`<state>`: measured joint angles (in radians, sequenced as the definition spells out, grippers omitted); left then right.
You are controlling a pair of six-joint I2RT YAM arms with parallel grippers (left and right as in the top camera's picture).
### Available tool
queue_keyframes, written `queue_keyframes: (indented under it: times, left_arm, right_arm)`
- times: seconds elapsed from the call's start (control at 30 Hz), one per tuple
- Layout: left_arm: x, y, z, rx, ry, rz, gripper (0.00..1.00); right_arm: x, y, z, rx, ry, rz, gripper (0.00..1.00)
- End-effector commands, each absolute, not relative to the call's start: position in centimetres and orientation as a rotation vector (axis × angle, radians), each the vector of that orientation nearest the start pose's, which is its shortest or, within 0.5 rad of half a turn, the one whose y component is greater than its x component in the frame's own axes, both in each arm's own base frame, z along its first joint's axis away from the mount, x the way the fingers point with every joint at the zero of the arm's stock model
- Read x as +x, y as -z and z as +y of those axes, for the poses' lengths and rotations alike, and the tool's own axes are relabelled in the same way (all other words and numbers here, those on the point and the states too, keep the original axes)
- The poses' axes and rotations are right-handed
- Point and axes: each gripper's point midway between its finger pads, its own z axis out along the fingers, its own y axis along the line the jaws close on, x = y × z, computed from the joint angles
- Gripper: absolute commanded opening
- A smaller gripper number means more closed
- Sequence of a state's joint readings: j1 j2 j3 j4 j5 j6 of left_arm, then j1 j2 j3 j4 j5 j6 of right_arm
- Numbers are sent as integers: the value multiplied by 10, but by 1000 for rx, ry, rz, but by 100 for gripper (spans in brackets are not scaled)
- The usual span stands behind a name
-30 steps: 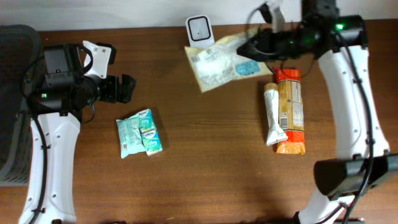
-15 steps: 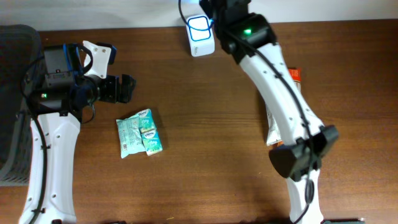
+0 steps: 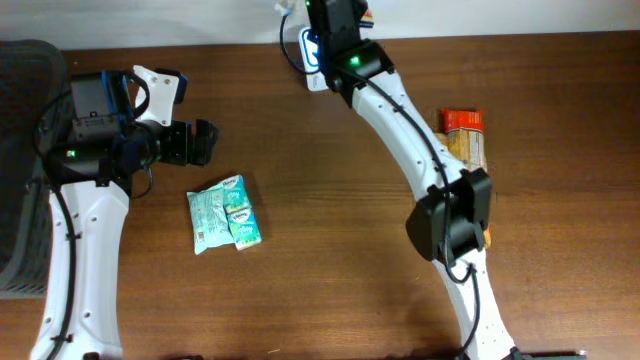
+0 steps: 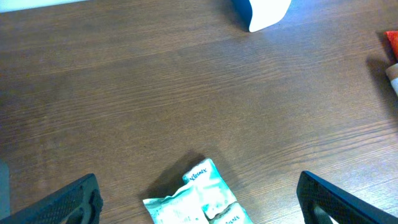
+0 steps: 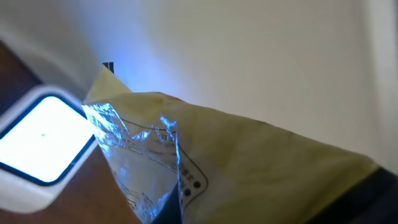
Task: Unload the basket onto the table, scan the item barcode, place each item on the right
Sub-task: 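Lift the snack bag and hold its barcode over the scanner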
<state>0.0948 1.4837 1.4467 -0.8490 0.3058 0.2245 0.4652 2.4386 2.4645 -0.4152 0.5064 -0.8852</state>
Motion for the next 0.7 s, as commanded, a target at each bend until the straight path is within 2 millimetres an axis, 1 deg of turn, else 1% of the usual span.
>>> queue_keyframes:
  times: [0.0, 0.2, 0.3, 0.37, 0.47, 0.53, 0.67]
  left_arm:
    - [397, -254, -14, 308, 214, 2368, 99]
    - [397, -254, -14, 308, 214, 2368, 99]
    - [397, -254, -14, 308, 215, 2368, 99]
    - [397, -254, -14, 308, 214, 2368, 99]
    - [397, -254, -14, 308, 215, 2368, 99]
    - [397, -254, -14, 308, 214, 2368, 99]
    - [397, -254, -14, 308, 214, 2368, 99]
  right_arm:
    - [641, -279, 210, -943, 851, 1728, 4]
    - [645, -276, 208, -963, 810, 1720, 4]
    - [649, -265, 205, -979, 794, 1726, 4]
    - [652, -259, 209, -982, 779, 1715, 4]
    - [660, -256, 212, -952, 781, 1692, 4]
    - [662, -255, 209, -926, 807, 1693, 4]
    - [660, -251, 208, -931, 825, 1711, 4]
